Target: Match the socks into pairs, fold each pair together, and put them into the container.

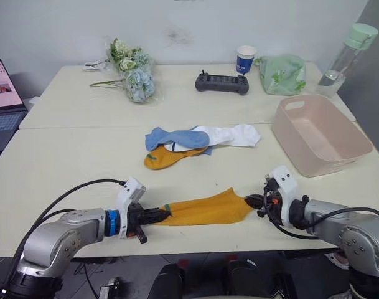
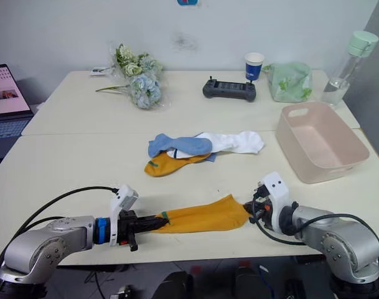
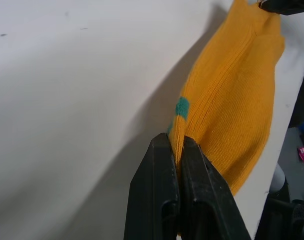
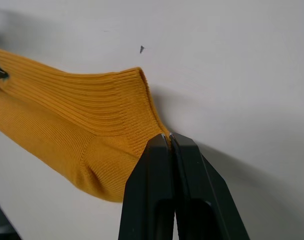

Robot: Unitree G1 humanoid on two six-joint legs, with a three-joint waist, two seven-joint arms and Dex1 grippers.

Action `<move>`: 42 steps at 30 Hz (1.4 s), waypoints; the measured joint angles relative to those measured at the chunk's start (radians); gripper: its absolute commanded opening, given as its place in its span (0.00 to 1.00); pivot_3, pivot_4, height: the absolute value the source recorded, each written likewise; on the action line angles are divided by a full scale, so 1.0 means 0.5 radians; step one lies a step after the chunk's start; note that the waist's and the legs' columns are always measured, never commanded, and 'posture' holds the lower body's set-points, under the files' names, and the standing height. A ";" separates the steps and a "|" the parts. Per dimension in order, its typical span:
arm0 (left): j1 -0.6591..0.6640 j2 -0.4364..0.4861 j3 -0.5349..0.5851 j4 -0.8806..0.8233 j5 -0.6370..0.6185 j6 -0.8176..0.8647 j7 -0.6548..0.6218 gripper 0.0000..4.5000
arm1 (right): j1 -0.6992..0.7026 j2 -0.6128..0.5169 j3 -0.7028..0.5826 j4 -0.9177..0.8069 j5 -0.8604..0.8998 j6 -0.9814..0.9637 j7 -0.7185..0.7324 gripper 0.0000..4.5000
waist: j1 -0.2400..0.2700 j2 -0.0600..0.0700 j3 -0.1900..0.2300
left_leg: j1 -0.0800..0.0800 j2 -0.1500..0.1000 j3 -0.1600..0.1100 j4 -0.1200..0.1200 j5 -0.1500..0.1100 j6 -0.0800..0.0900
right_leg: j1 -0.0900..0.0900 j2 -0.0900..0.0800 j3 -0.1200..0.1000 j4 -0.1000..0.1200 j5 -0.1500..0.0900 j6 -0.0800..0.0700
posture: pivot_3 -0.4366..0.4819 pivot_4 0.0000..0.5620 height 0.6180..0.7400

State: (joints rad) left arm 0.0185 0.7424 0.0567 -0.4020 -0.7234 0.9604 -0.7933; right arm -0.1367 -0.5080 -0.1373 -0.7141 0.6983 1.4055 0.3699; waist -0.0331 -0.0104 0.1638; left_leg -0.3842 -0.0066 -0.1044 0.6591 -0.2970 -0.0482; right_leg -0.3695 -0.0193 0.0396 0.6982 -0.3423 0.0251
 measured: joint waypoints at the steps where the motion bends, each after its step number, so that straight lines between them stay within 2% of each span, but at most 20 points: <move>1: 0.028 -0.006 0.000 -0.025 -0.001 0.000 0.017 0.00 | 0.004 -0.004 0.000 -0.002 0.002 0.004 -0.002 0.00 | 0.000 0.000 0.000 | 0.000 0.000 0.000 0.000 0.000 0.000 | 0.000 0.000 0.000 0.000 0.000 0.000 | 0.48 0.27 1.00; 11: 0.190 -0.078 0.028 -0.125 0.004 -0.061 0.132 0.00 | 0.099 -0.045 0.095 -0.008 -0.039 -0.051 -0.049 0.00 | 0.001 0.000 0.000 | 0.001 0.000 0.001 0.000 0.000 0.000 | 0.001 0.000 0.000 0.000 0.000 0.000 | 0.48 0.27 1.00; 13: 0.242 -0.111 0.001 -0.087 0.118 -0.275 0.111 0.00 | 0.100 -0.045 0.124 0.007 -0.082 -0.090 -0.074 0.11 | 0.002 0.000 0.000 | 0.001 -0.001 0.002 0.000 0.000 0.000 | 0.001 0.000 0.001 -0.001 0.000 0.000 | 0.48 0.27 1.00; 14: 0.264 -0.115 -0.010 -0.058 0.147 -0.364 0.075 0.05 | 0.100 -0.045 0.127 0.013 -0.093 -0.101 -0.078 0.15 | 0.003 0.000 0.000 | 0.001 0.000 0.002 0.000 0.000 0.000 | 0.001 0.000 0.001 -0.001 0.000 0.000 | 0.48 0.27 1.00; 16: 0.305 -0.087 -0.024 -0.035 0.195 -0.481 0.006 0.13 | 0.102 -0.069 0.127 0.022 -0.103 -0.132 -0.076 0.29 | 0.002 0.000 0.000 | 0.001 0.000 0.002 0.000 0.000 0.000 | 0.001 0.000 0.001 -0.001 0.000 0.000 | 0.48 0.27 1.00; 18: 0.351 -0.054 -0.025 -0.028 0.227 -0.580 -0.055 0.27 | 0.102 -0.107 0.123 0.023 -0.105 -0.153 -0.068 0.47 | 0.000 0.001 -0.001 | 0.002 0.000 0.003 -0.001 0.000 0.000 | 0.001 0.000 0.002 -0.001 0.000 0.000 | 0.48 0.27 1.00; 19: 0.367 -0.054 -0.025 -0.027 0.232 -0.612 -0.068 0.32 | 0.102 -0.118 0.122 0.024 -0.104 -0.166 -0.062 0.52 | -0.001 0.001 -0.001 | 0.002 0.000 0.002 -0.001 0.000 0.000 | 0.001 0.000 0.001 -0.001 0.000 0.000 | 0.48 0.27 1.00; 25: 0.480 -0.058 0.017 -0.038 0.237 -0.740 -0.088 0.70 | 0.083 -0.209 0.121 0.029 -0.096 -0.238 0.034 0.99 | -0.001 0.001 -0.001 | 0.003 0.001 0.002 -0.001 0.000 0.001 | 0.002 0.000 0.001 0.000 0.000 0.000 | 0.48 0.27 1.00; 27: 0.532 -0.035 0.091 -0.035 0.223 -0.763 -0.111 0.85 | 0.063 -0.241 0.119 0.039 -0.096 -0.305 0.090 1.00 | -0.006 0.001 -0.001 | 0.004 0.002 0.002 -0.001 -0.001 0.001 | 0.002 0.002 0.001 0.000 0.000 0.000 | 0.48 0.27 1.00; 30: 0.551 0.036 0.244 0.033 0.198 -0.790 -0.181 1.00 | -0.008 -0.299 0.124 0.073 -0.099 -0.434 0.189 1.00 | -0.012 0.002 -0.001 | 0.005 0.002 0.002 -0.002 -0.001 0.002 | 0.002 0.002 0.001 0.000 0.000 0.000 | 0.48 0.27 1.00; 34: 0.457 0.064 0.475 0.221 0.146 -0.713 -0.153 1.00 | -0.125 -0.338 0.202 0.108 -0.116 -0.639 0.325 1.00 | -0.007 0.000 0.000 | 0.003 0.001 0.001 -0.001 -0.001 0.002 | 0.002 0.002 -0.001 -0.001 0.000 0.000 | 0.48 0.27 1.00; 37: 0.329 0.024 0.605 0.249 0.021 -0.550 -0.020 1.00 | -0.237 -0.331 0.263 0.154 -0.168 -0.801 0.395 1.00 | 0.001 -0.001 0.001 | 0.000 0.000 0.001 0.000 -0.001 0.002 | 0.001 0.000 -0.001 -0.001 0.000 0.000 | 0.48 0.27 1.00; 39: 0.234 -0.039 0.678 0.249 -0.082 -0.416 0.119 1.00 | -0.312 -0.326 0.271 0.180 -0.176 -0.887 0.439 1.00 | 0.001 -0.001 0.001 | 0.000 0.000 0.000 0.001 -0.001 0.002 | 0.001 -0.001 -0.002 -0.002 0.000 0.000 | 0.48 0.27 1.00; 42: 0.022 -0.240 0.722 0.284 -0.203 -0.213 0.425 1.00 | -0.378 -0.326 0.301 0.181 -0.160 -0.955 0.527 1.00 | 0.009 -0.003 0.001 | -0.002 0.000 -0.003 0.003 -0.001 0.002 | 0.002 -0.001 -0.005 -0.002 0.000 0.000 | 0.48 0.27 1.00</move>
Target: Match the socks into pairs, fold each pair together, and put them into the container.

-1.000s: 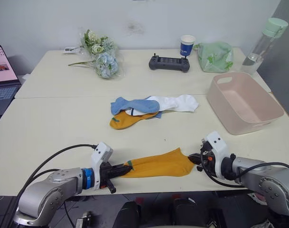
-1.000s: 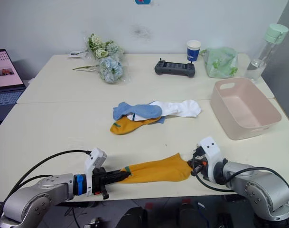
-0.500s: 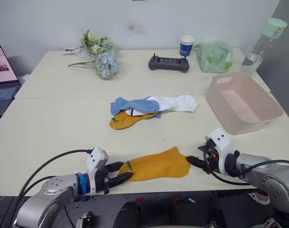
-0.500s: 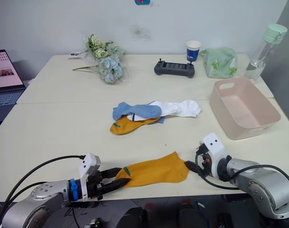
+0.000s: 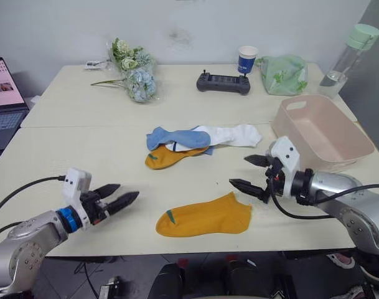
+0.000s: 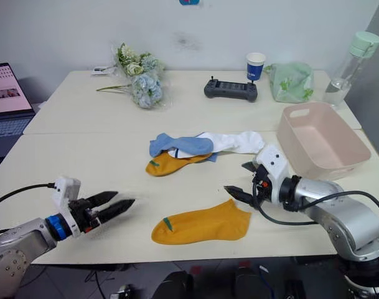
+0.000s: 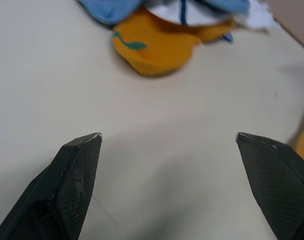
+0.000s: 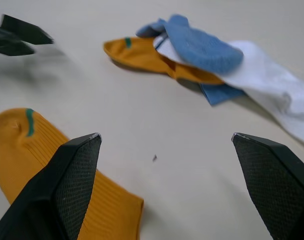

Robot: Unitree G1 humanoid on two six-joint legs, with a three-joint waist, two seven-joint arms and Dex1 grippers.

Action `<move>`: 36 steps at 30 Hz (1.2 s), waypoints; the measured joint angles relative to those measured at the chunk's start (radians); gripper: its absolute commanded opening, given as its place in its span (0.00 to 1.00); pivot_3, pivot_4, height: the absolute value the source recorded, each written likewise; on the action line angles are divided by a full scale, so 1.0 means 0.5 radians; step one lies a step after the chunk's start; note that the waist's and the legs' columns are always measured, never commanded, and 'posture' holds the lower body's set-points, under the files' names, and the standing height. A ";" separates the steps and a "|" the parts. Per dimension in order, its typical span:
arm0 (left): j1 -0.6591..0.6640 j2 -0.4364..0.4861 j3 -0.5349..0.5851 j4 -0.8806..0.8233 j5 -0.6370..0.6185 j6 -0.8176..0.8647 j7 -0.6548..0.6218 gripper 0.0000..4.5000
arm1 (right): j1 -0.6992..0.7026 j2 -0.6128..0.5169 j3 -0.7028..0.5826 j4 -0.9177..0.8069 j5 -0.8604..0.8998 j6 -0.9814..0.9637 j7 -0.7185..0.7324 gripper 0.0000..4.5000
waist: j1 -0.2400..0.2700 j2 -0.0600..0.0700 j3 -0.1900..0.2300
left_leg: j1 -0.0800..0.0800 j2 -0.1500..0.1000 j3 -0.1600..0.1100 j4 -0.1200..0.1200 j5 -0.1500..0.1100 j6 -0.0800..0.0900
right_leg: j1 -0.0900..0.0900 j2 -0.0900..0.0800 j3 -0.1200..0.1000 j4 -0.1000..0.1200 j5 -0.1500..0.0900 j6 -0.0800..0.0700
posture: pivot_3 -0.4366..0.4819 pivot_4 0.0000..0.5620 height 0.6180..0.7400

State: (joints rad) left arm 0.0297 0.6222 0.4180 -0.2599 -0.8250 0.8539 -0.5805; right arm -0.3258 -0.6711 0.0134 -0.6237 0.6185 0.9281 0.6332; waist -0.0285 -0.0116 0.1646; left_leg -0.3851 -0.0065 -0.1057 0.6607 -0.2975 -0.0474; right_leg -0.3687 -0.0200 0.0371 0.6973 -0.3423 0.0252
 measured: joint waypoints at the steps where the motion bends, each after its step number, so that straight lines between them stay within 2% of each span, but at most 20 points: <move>1: -0.084 -0.088 -0.002 0.010 -0.012 0.060 0.118 1.00 | -0.022 0.001 0.017 -0.003 0.005 -0.013 0.021 1.00 | 0.003 0.000 0.000 | -0.001 -0.001 0.000 0.001 0.000 0.000 | 0.000 -0.001 0.000 0.000 0.000 0.000 | 0.48 0.27 1.00; 7: -0.418 -0.372 -0.083 0.094 -0.008 0.223 0.560 1.00 | -0.096 0.000 0.072 -0.024 0.011 -0.053 0.074 1.00 | 0.000 -0.007 -0.002 | -0.001 -0.001 0.000 0.002 0.002 -0.004 | 0.000 0.000 -0.001 0.001 0.000 0.000 | 0.48 0.27 1.00; 10: -0.572 -0.471 -0.141 0.174 0.043 0.262 0.727 1.00 | -0.099 0.003 0.106 -0.046 0.002 -0.055 0.073 1.00 | -0.002 -0.007 -0.002 | -0.001 -0.001 0.000 0.002 0.003 -0.005 | -0.001 0.000 0.000 0.001 0.000 0.000 | 0.48 0.27 1.00; 13: -0.649 -0.507 -0.206 0.235 0.110 0.278 0.790 1.00 | -0.097 0.004 0.112 -0.071 -0.003 -0.055 0.069 1.00 | -0.006 -0.008 -0.002 | -0.001 -0.001 0.001 0.002 0.004 -0.008 | -0.001 0.000 0.000 0.001 0.000 0.000 | 0.48 0.27 1.00; 17: -0.738 -0.537 -0.281 0.325 0.237 0.218 0.827 0.80 | -0.095 0.017 0.124 -0.085 -0.007 -0.055 0.047 1.00 | 0.000 -0.008 -0.002 | 0.000 -0.002 0.001 0.002 0.005 -0.008 | 0.000 0.000 0.000 0.002 0.000 0.000 | 0.48 0.27 1.00; 28: -0.796 -0.661 -0.280 0.420 0.383 0.055 0.863 0.04 | -0.079 0.026 0.130 -0.099 -0.018 -0.060 0.005 1.00 | 0.003 -0.009 -0.002 | -0.002 -0.002 0.001 0.003 0.005 -0.009 | 0.000 -0.001 0.000 0.001 0.000 0.000 | 0.48 0.27 1.00; 29: -0.821 -0.662 -0.288 0.420 0.389 0.046 0.858 0.01 | -0.077 0.026 0.131 -0.098 -0.019 -0.066 0.005 1.00 | 0.003 -0.009 -0.002 | -0.002 -0.002 0.001 0.003 0.005 -0.009 | 0.000 -0.001 0.000 0.001 0.000 0.000 | 0.48 0.27 1.00; 36: -1.208 -0.714 -0.242 0.354 0.272 0.109 0.885 0.01 | -0.076 0.025 0.142 -0.095 -0.037 -0.096 -0.002 1.00 | 0.002 -0.011 -0.001 | -0.006 -0.002 0.001 0.004 0.005 -0.009 | -0.001 -0.001 -0.002 0.001 0.000 0.000 | 0.48 0.27 1.00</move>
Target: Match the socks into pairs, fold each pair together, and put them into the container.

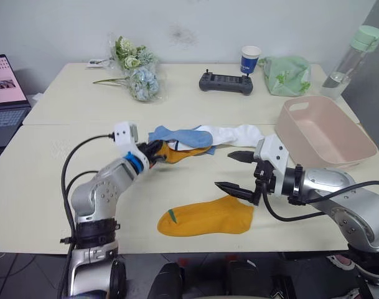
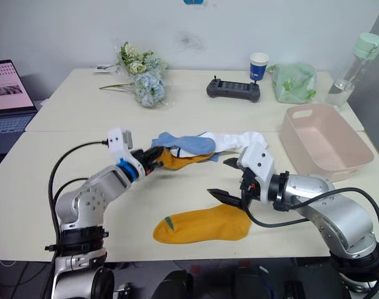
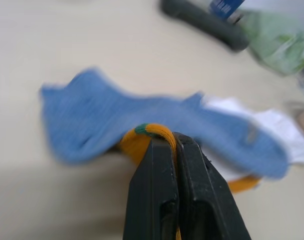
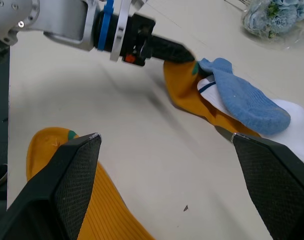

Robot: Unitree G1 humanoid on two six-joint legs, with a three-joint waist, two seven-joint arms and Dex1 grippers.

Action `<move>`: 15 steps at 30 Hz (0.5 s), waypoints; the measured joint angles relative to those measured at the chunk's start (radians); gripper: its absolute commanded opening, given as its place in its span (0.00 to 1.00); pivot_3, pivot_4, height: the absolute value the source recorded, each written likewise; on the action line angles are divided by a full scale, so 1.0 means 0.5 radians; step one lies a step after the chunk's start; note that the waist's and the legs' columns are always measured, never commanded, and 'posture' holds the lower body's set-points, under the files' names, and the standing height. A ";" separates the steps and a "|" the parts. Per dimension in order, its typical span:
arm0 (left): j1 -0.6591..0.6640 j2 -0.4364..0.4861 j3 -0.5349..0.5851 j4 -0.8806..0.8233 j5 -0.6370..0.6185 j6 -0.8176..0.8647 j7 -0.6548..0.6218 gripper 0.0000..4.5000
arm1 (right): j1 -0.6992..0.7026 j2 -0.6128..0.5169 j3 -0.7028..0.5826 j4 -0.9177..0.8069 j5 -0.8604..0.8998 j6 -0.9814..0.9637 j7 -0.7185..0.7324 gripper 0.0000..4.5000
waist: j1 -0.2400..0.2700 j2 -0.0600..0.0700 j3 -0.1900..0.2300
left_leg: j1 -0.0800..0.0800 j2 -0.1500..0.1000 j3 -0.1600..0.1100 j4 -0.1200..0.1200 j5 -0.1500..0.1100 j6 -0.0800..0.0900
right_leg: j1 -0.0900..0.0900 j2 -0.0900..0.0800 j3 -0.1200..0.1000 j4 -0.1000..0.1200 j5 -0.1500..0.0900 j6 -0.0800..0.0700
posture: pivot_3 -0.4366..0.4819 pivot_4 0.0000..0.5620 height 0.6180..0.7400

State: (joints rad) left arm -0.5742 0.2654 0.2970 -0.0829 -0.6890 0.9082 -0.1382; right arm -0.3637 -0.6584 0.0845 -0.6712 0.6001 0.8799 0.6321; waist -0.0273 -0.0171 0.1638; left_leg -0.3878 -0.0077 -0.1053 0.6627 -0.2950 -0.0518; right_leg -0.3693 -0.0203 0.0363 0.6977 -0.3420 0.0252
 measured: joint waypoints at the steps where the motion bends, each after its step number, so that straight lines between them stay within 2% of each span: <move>1: -0.027 0.000 0.014 -0.001 -0.012 0.008 0.005 0.01 | 0.000 0.000 0.000 0.000 -0.002 0.000 -0.001 1.00 | 0.000 0.000 0.000 | 0.000 0.000 0.000 0.000 0.000 0.000 | 0.000 0.000 0.000 0.000 0.000 0.000 | 0.48 0.27 1.00; 11: -0.750 0.033 0.267 0.109 -0.345 0.206 0.155 0.01 | 0.052 -0.005 0.000 -0.003 -0.055 -0.001 -0.004 1.00 | -0.005 -0.003 0.002 | -0.004 0.000 0.000 0.001 0.000 -0.001 | -0.002 0.000 -0.001 0.000 0.000 0.000 | 0.48 0.27 1.00; 15: -0.813 0.033 0.282 0.110 -0.469 0.325 0.177 0.01 | 0.054 -0.007 0.000 -0.003 -0.056 0.002 -0.004 1.00 | -0.007 -0.003 0.002 | -0.004 0.000 -0.001 0.001 0.000 -0.001 | -0.004 0.001 -0.001 0.001 0.000 0.000 | 0.48 0.27 1.00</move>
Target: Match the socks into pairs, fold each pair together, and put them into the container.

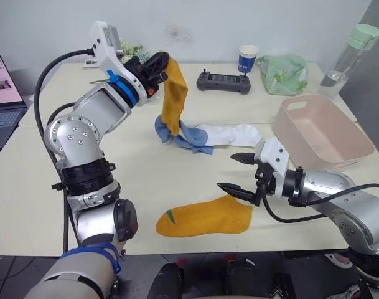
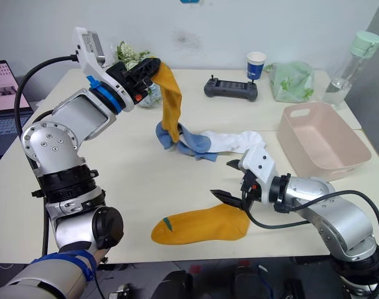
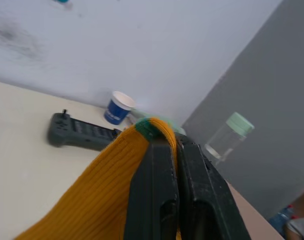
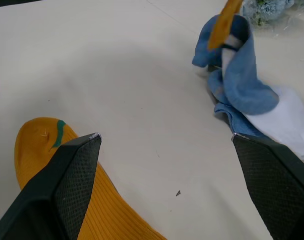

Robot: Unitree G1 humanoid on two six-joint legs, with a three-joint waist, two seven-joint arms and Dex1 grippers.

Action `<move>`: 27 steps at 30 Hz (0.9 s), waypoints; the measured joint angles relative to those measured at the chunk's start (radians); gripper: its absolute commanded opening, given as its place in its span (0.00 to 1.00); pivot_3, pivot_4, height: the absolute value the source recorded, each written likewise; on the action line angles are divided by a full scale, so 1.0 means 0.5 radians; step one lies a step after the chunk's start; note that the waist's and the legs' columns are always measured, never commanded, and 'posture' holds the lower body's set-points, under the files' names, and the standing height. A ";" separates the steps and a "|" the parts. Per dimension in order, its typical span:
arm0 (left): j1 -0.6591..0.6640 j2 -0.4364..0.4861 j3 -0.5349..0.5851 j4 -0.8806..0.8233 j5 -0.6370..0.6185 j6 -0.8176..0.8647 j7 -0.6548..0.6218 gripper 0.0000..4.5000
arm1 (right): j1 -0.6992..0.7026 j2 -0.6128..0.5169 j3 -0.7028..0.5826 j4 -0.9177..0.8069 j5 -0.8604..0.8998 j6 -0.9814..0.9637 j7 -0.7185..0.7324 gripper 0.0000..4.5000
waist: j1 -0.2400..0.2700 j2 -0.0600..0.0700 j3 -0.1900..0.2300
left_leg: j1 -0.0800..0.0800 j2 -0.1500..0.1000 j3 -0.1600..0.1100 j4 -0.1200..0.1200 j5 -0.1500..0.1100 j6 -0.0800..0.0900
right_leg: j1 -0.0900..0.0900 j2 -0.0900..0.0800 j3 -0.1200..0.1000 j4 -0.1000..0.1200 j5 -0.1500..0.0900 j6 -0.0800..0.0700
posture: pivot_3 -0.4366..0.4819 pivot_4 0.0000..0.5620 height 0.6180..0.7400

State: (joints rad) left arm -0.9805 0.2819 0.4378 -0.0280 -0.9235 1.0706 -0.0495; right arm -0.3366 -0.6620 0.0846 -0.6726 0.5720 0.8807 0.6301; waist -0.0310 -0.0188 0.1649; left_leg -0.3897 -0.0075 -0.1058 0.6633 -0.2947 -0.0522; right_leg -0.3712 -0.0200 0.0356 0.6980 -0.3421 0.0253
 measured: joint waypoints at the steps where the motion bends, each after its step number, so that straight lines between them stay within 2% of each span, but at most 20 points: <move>1: -0.002 0.001 0.001 0.000 -0.034 0.036 0.003 0.01 | 0.005 -0.003 0.000 0.000 0.000 0.002 0.000 1.00 | 0.000 0.000 0.000 | 0.000 0.000 0.000 0.000 0.000 0.000 | 0.000 0.000 0.000 0.000 0.000 0.000 | 0.48 0.27 1.00; 5: -0.046 0.009 0.005 -0.003 -0.164 0.130 0.026 0.01 | 0.013 -0.008 -0.002 -0.001 0.001 0.012 -0.003 1.00 | 0.001 0.000 0.000 | -0.001 0.000 0.000 0.001 0.000 0.000 | -0.001 0.000 0.000 0.000 0.000 0.000 | 0.48 0.27 1.00; 10: -0.058 -0.050 0.014 -0.042 -0.477 0.270 0.037 0.01 | 0.037 -0.043 -0.026 -0.016 0.005 0.040 -0.003 1.00 | 0.004 0.000 0.000 | -0.002 0.000 0.000 0.001 0.000 0.000 | -0.001 -0.001 0.000 0.000 0.000 0.000 | 0.48 0.27 1.00; 15: 0.138 -0.206 -0.097 -0.162 -0.847 0.385 0.054 0.01 | 0.125 -0.221 -0.116 -0.020 0.014 0.097 0.028 1.00 | 0.008 0.000 0.000 | -0.002 -0.001 0.001 0.003 0.000 0.000 | 0.000 -0.001 0.001 -0.001 0.000 0.000 | 0.48 0.27 1.00; 19: 0.235 -0.277 -0.227 -0.207 -1.035 0.373 0.098 0.01 | 0.197 -0.340 -0.166 -0.022 0.017 0.140 0.048 1.00 | 0.005 0.000 0.000 | -0.002 0.000 0.003 0.003 0.000 0.000 | 0.000 -0.001 0.004 0.000 0.000 0.000 | 0.48 0.27 1.00; 21: 0.343 -0.248 -0.290 -0.256 -1.043 0.364 0.069 0.01 | 0.224 -0.379 -0.201 -0.021 0.016 0.155 0.046 1.00 | -0.002 0.000 0.000 | 0.000 0.000 0.006 0.001 0.000 0.000 | 0.000 0.001 0.006 0.001 0.000 0.000 | 0.48 0.27 1.00; 23: 0.528 -0.131 -0.355 -0.276 -0.971 0.356 -0.049 0.01 | 0.240 -0.410 -0.217 -0.017 0.004 0.164 0.045 1.00 | -0.008 0.001 -0.001 | 0.008 0.001 0.010 -0.002 0.000 0.000 | 0.003 0.002 0.011 0.002 0.000 0.000 | 0.48 0.27 1.00; 27: 0.997 0.247 -0.551 -0.164 -0.527 0.193 -0.468 0.01 | 0.242 -0.430 -0.218 0.031 -0.038 0.175 0.013 1.00 | -0.010 0.002 -0.001 | 0.012 0.002 0.011 -0.004 0.000 0.000 | 0.002 0.004 0.011 0.003 0.000 0.000 | 0.48 0.27 1.00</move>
State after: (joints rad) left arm -0.4818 0.4056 0.1623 -0.1098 -1.1872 1.1670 -0.2834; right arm -0.2157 -0.8768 -0.0243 -0.6570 0.5531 0.9683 0.6366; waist -0.0359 -0.0178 0.1644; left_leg -0.3838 -0.0064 -0.1003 0.6615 -0.2947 -0.0522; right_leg -0.3700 -0.0182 0.0414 0.6993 -0.3420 0.0252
